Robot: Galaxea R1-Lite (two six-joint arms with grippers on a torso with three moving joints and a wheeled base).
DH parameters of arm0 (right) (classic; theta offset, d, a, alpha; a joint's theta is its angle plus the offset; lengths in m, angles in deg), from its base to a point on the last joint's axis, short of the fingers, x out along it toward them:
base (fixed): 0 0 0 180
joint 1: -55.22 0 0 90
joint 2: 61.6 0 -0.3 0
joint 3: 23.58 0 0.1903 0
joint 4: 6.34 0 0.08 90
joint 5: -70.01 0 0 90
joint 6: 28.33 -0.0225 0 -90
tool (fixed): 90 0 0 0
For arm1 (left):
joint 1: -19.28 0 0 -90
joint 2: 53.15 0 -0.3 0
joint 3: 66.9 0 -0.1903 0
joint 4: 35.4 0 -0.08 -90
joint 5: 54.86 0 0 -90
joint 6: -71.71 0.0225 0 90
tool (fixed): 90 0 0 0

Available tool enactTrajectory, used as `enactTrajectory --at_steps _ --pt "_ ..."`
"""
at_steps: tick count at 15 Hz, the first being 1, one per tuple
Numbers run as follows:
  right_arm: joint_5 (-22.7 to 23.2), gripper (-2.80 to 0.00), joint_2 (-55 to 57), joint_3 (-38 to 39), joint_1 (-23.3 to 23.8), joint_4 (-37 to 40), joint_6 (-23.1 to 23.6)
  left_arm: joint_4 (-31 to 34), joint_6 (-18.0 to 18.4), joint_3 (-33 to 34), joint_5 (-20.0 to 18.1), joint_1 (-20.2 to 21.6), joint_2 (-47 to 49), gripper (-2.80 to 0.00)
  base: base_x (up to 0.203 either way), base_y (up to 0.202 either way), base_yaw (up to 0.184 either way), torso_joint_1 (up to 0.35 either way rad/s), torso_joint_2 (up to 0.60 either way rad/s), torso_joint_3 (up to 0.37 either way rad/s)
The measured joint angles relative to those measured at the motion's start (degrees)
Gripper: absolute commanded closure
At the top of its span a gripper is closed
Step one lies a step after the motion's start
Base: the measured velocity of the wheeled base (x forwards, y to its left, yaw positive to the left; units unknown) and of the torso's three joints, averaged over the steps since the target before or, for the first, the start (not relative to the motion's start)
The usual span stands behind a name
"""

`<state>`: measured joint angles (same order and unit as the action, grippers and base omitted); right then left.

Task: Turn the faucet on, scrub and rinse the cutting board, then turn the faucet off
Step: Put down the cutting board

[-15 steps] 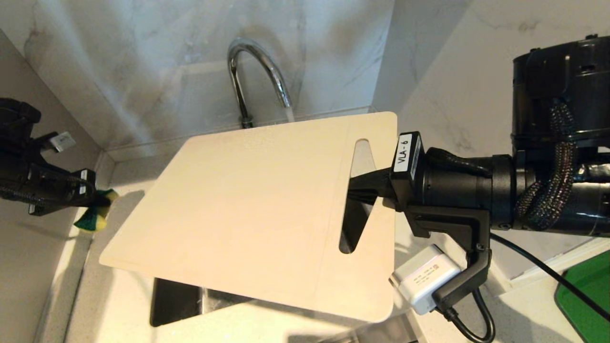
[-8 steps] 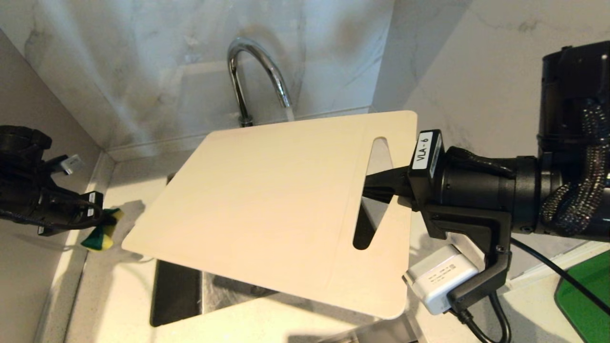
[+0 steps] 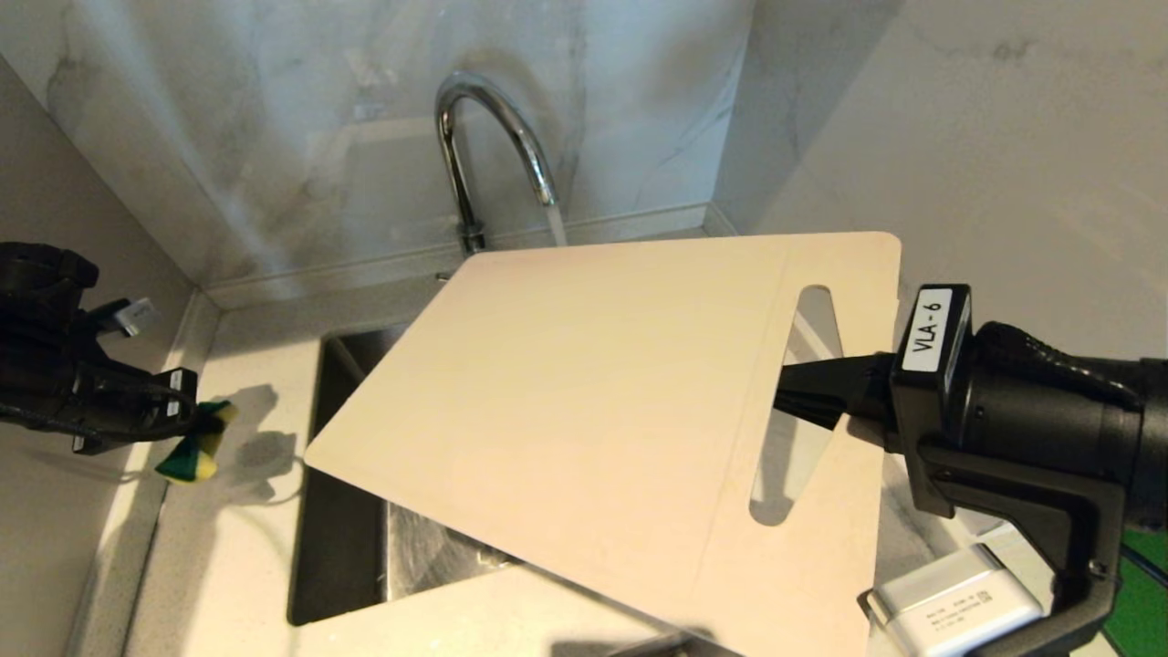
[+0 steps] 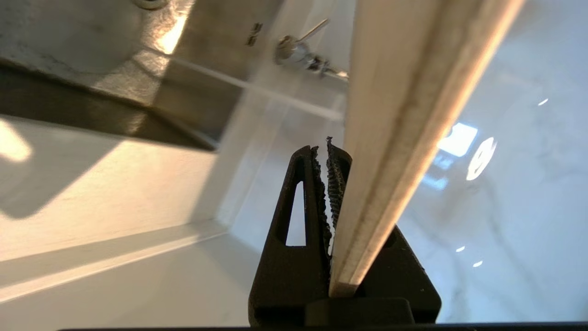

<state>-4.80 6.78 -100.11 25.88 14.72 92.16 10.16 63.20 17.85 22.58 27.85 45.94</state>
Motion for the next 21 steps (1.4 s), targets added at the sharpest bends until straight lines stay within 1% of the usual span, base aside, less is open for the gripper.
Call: enactTrajectory --at_steps 2,4,7,10,12,14,15,17,21 --pt "-1.6 0.0 -2.1 1.5 -0.1 -0.3 -0.9 -0.1 0.0 0.0 -0.9 0.2 0.1 0.0 0.0 0.0 0.0 0.0 0.0 0.0" --pt "-2.0 0.0 -3.9 3.0 -0.2 -0.4 -1.9 -0.9 0.0 0.0 -1.1 0.4 0.4 0.0 0.0 0.0 0.0 0.0 0.0 0.0" --pt "-3.4 0.0 -7.0 8.8 -0.2 -1.3 -4.7 -3.1 -0.1 0.0 -1.1 0.5 1.0 0.0 0.0 0.0 0.0 0.0 0.0 0.0" --pt "-5.8 0.0 -10.0 17.7 -0.1 -8.6 -11.4 -3.1 -0.2 0.0 -1.2 0.5 1.6 0.0 0.0 0.0 0.0 0.0 0.0 0.0" --pt "-9.5 0.0 -11.9 21.7 -0.1 -12.4 -15.9 -3.2 -0.2 0.1 -1.1 0.5 2.0 0.0 0.0 0.0 0.0 0.0 0.0 0.0" --pt "-14.1 0.0 -13.5 23.8 -0.1 -12.6 -17.1 -3.3 -0.3 0.0 -1.1 0.5 2.2 0.0 0.0 0.0 0.0 0.0 0.0 0.0" --pt "-15.6 0.0 -14.0 24.4 -0.1 -12.5 -17.3 -3.2 -0.3 0.0 -1.1 0.5 2.2 0.0 0.0 0.0 0.0 0.0 0.0 0.0" --pt "-17.1 0.0 -14.8 25.1 -0.2 -12.6 -17.2 -3.2 -0.3 0.0 -1.1 0.5 2.4 0.0 0.0 0.0 0.0 0.0 0.0 0.0" --pt "-25.1 0.0 -17.1 26.4 -0.1 -12.1 -16.8 -3.4 -0.3 0.0 -1.1 0.4 3.2 0.0 0.0 0.0 0.0 0.0 0.0 0.0"
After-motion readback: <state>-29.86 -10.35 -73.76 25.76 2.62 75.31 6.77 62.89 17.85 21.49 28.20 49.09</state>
